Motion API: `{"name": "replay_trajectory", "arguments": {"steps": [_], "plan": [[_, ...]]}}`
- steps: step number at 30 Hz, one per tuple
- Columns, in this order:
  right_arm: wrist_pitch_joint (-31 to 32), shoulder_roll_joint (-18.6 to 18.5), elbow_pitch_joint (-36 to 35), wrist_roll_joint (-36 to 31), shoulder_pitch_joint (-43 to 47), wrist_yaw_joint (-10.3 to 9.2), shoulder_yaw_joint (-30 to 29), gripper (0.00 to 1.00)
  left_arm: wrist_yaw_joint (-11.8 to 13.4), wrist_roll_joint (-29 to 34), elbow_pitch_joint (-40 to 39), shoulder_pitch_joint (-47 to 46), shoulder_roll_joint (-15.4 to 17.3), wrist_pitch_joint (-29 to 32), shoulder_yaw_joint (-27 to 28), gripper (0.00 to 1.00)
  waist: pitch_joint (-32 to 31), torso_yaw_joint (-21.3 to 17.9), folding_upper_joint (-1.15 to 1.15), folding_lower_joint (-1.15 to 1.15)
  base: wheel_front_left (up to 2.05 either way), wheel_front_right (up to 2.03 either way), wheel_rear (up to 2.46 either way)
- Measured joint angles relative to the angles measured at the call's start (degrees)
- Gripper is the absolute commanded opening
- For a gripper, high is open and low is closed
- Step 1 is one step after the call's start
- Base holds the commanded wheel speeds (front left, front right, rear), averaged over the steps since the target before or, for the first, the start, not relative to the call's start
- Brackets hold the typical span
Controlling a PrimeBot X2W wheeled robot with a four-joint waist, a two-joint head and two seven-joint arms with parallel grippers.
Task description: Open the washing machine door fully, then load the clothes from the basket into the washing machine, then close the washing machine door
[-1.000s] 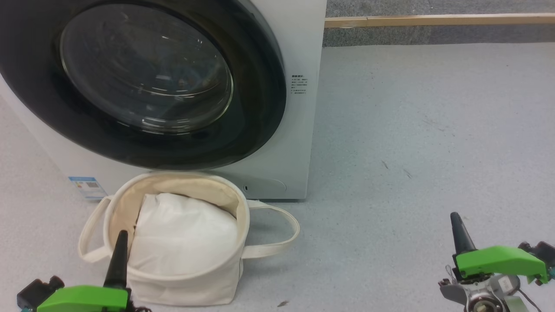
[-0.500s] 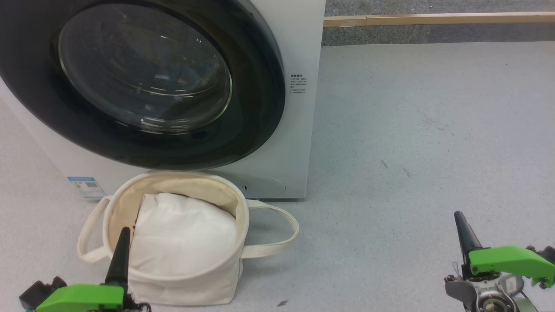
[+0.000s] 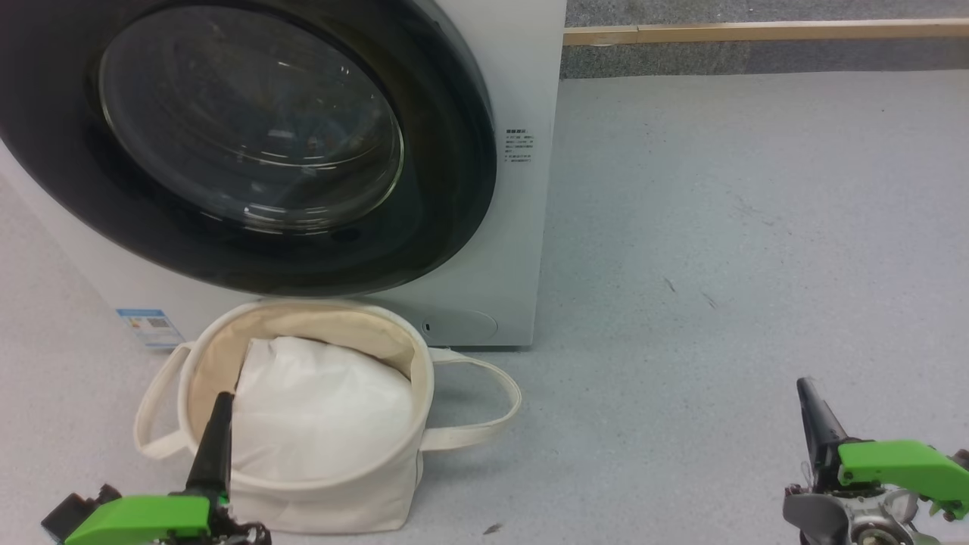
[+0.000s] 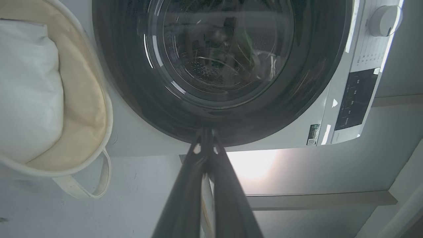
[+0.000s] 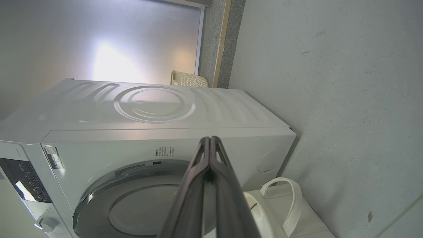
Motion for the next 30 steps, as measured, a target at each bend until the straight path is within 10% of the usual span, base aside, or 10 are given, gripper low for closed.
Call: {"name": "replay_trajectory", "arguments": {"steps": [30], "plan": [[2.5, 0.77, -1.38, 9.33, 0.02, -0.01, -2.3, 0.0, -0.01, -7.21, -1.43, 0.21, -1.67, 2.5, 1.31, 0.0, 0.13, -0.16, 0.0, 0.0, 0.0, 0.0, 0.0]]}}
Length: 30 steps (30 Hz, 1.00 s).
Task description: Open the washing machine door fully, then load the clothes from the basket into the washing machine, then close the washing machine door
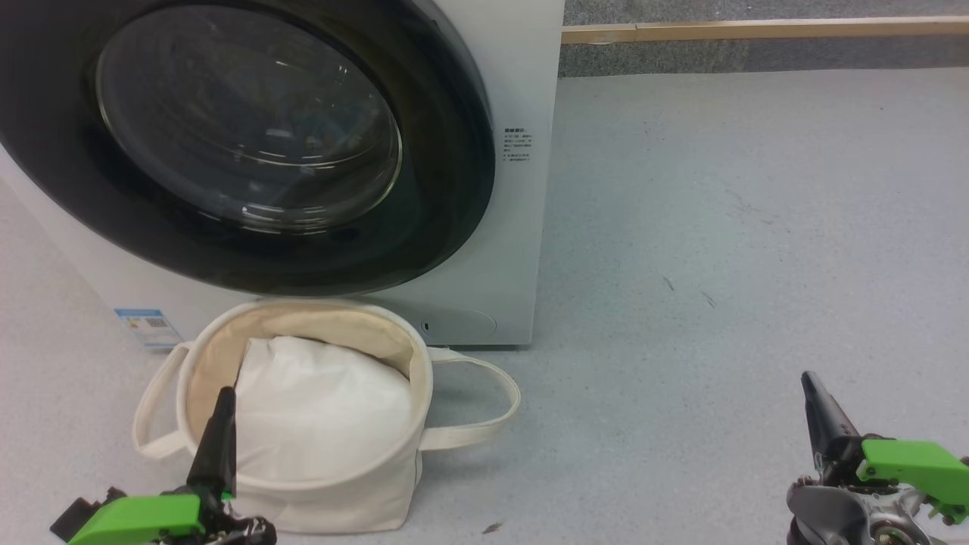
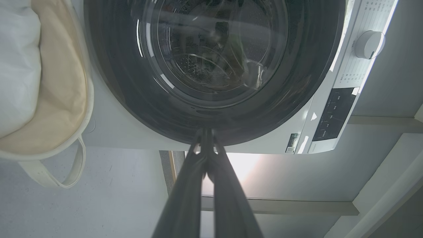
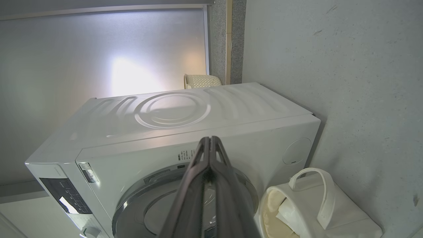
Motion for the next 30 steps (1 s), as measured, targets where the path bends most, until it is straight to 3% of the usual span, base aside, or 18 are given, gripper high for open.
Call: {"name": "replay_trajectory", "arguments": {"steps": [30], "plan": [[0.0, 0.01, -0.01, 0.0, 0.0, 0.0, 0.0, 0.0, 0.0, 0.0, -0.01, 0.0, -0.01, 0.0, 0.0, 0.0, 0.0, 0.0, 0.0, 0.0, 0.0, 0.0, 0.0]]}}
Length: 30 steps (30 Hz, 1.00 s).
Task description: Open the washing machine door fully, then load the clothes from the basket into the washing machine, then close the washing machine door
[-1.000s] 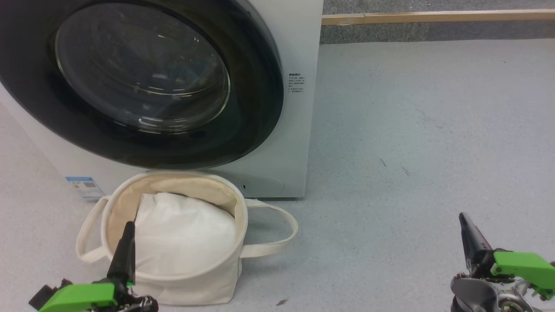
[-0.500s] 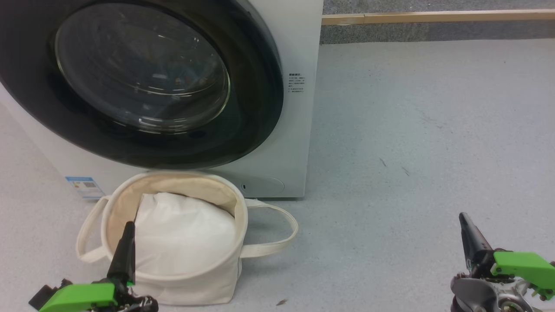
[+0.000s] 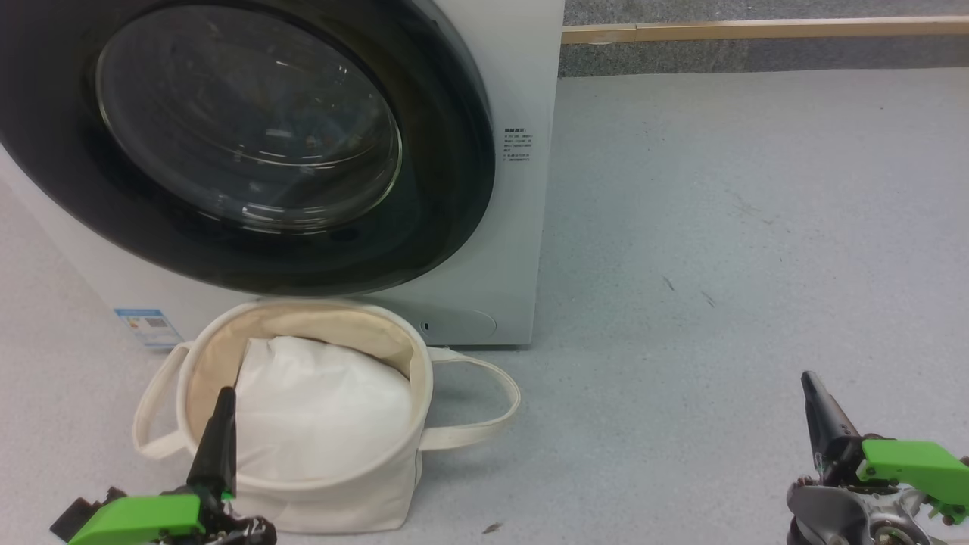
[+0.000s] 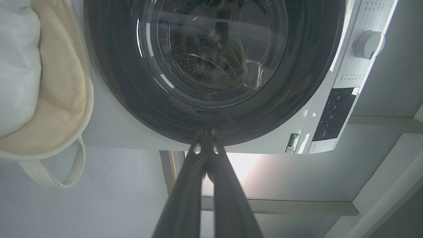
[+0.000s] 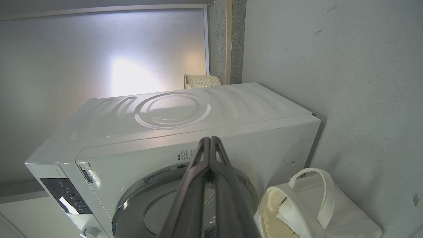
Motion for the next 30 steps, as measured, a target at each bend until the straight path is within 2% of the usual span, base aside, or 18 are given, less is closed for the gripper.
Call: {"name": "replay_trajectory", "arguments": {"steps": [30], "plan": [[0.0, 0.0, 0.0, 0.0, 0.01, 0.0, 0.0, 0.0, 0.0, 0.0, -0.01, 0.0, 0.0, 0.0, 0.0, 0.0, 0.0, 0.0, 0.0, 0.0, 0.0, 0.0, 0.0]]}}
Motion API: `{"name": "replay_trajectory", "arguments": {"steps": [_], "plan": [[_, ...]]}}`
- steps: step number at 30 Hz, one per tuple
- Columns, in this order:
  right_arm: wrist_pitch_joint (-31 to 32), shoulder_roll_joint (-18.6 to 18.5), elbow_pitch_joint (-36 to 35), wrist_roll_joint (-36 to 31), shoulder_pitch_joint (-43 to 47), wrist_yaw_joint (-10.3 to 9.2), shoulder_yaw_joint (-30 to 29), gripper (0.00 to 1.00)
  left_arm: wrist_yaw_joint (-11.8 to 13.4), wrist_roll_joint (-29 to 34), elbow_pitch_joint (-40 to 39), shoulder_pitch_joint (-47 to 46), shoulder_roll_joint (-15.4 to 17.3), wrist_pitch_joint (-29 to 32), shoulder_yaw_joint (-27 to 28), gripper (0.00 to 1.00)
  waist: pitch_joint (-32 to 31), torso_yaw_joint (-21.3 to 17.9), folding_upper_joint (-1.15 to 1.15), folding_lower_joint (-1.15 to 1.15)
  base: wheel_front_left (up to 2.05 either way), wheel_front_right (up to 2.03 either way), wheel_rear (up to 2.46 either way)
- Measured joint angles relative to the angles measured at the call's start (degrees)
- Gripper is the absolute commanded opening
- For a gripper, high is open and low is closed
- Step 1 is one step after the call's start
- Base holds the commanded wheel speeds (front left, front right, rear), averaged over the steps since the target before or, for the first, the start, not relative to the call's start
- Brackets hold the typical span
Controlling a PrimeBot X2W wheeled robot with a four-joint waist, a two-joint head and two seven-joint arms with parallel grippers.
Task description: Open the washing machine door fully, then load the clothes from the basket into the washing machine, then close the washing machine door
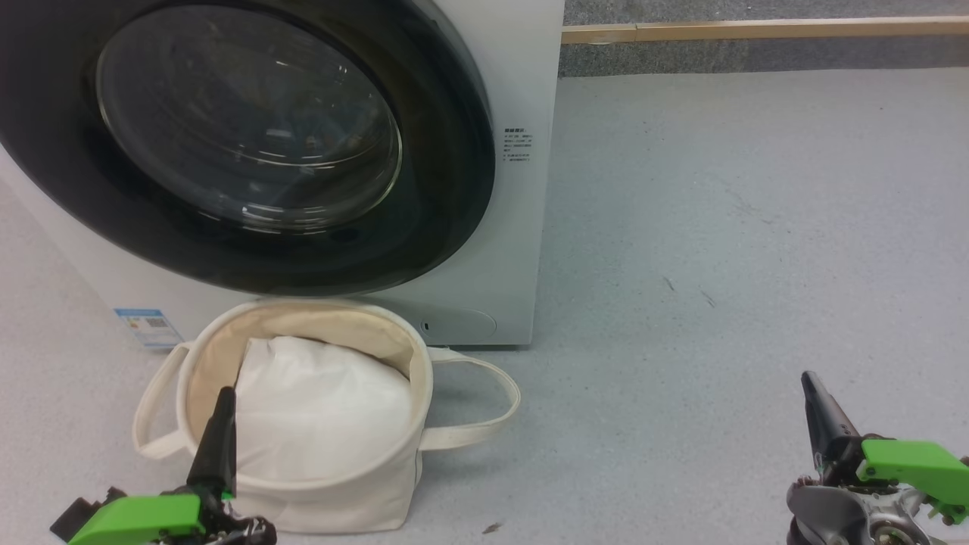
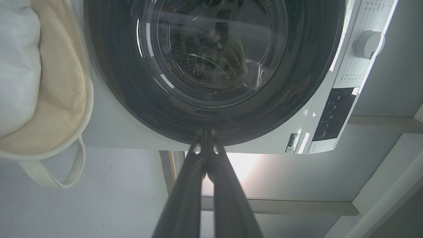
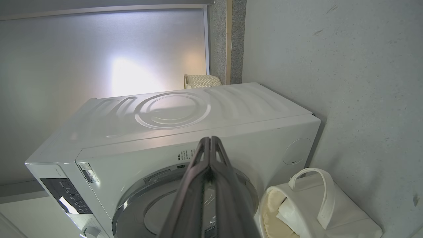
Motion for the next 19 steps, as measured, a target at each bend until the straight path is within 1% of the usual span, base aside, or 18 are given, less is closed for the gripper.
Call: {"name": "replay_trajectory", "arguments": {"steps": [19], "plan": [[0.0, 0.0, 0.0, 0.0, 0.0, 0.0, 0.0, 0.0, 0.0, 0.0, 0.0, 0.0, -0.01, 0.0, 0.0, 0.0, 0.0, 0.0, 0.0, 0.0, 0.0, 0.0, 0.0]]}}
